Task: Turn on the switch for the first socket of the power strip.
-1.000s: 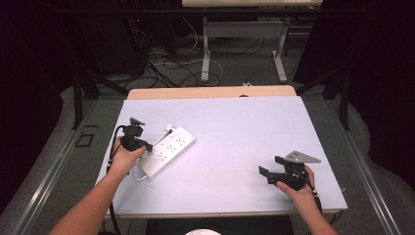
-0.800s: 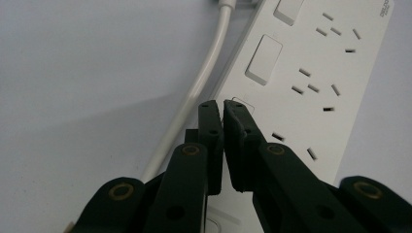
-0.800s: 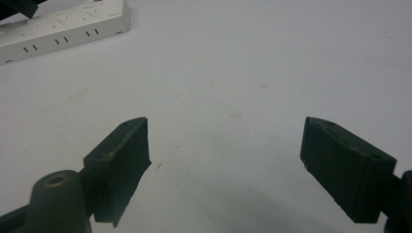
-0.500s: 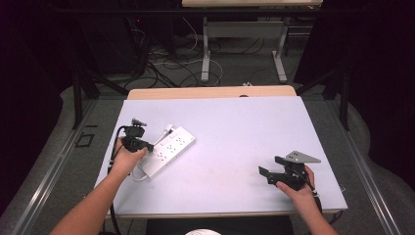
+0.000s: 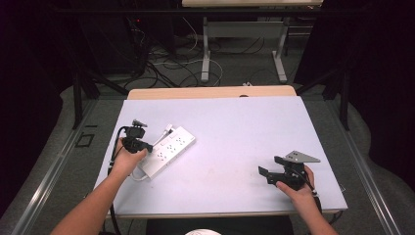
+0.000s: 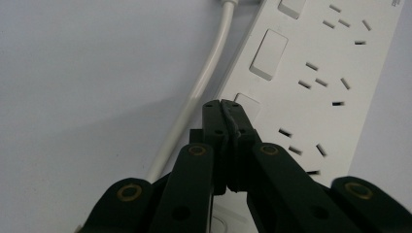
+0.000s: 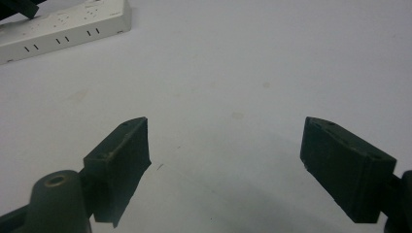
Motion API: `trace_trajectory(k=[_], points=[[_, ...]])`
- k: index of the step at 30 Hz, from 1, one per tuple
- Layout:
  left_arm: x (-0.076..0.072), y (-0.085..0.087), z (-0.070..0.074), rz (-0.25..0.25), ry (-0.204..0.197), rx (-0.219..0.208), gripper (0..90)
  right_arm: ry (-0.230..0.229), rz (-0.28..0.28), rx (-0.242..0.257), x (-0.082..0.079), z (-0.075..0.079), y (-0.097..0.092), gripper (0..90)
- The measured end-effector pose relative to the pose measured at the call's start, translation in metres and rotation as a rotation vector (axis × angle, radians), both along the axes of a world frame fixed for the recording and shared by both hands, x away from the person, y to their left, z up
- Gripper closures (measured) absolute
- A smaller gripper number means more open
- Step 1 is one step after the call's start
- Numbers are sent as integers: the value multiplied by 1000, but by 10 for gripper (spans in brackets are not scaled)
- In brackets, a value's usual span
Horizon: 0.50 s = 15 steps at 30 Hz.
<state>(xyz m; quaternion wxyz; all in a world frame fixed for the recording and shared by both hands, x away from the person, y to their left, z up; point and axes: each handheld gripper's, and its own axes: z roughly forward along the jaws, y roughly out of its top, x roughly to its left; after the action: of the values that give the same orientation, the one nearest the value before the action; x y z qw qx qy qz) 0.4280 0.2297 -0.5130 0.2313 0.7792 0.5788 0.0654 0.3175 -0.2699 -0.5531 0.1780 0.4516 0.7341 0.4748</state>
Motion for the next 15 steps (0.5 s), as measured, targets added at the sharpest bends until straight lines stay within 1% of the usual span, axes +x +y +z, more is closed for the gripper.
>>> trace_trajectory(k=[2, 4, 6, 7, 8, 9, 11, 12, 13, 15], points=[[0, 1, 0, 1, -2, -9, 899, -2, -2, 4, 0, 0, 0, 174], [-1, 2, -2, 6, -17, -20, 898, -6, -2, 2, 1, -1, -1, 174], [-2, 3, -1, 6, -13, -24, 898, -5, -6, -3, 1, -1, -1, 174], [-3, 3, -1, 3, -14, -26, 898, -6, -3, 2, 1, -1, -1, 174], [-3, 3, -2, 5, -21, -29, 897, 4, -6, 6, 1, -1, -1, 174], [-3, 3, -3, 9, -29, -31, 895, 3, -6, 7, 1, -1, -1, 173], [-3, 4, -2, 4, -18, -35, 894, 4, -7, 6, 1, -1, -1, 174], [-3, 4, -4, 11, -38, -43, 891, 5, -7, 7, 1, -2, -1, 174], [-3, 4, -4, 11, -41, -46, 889, -2, -11, 0, 2, -2, -2, 174], [-3, 4, -4, 9, -43, -51, 889, 2, -6, 4, 2, -2, -2, 174]])
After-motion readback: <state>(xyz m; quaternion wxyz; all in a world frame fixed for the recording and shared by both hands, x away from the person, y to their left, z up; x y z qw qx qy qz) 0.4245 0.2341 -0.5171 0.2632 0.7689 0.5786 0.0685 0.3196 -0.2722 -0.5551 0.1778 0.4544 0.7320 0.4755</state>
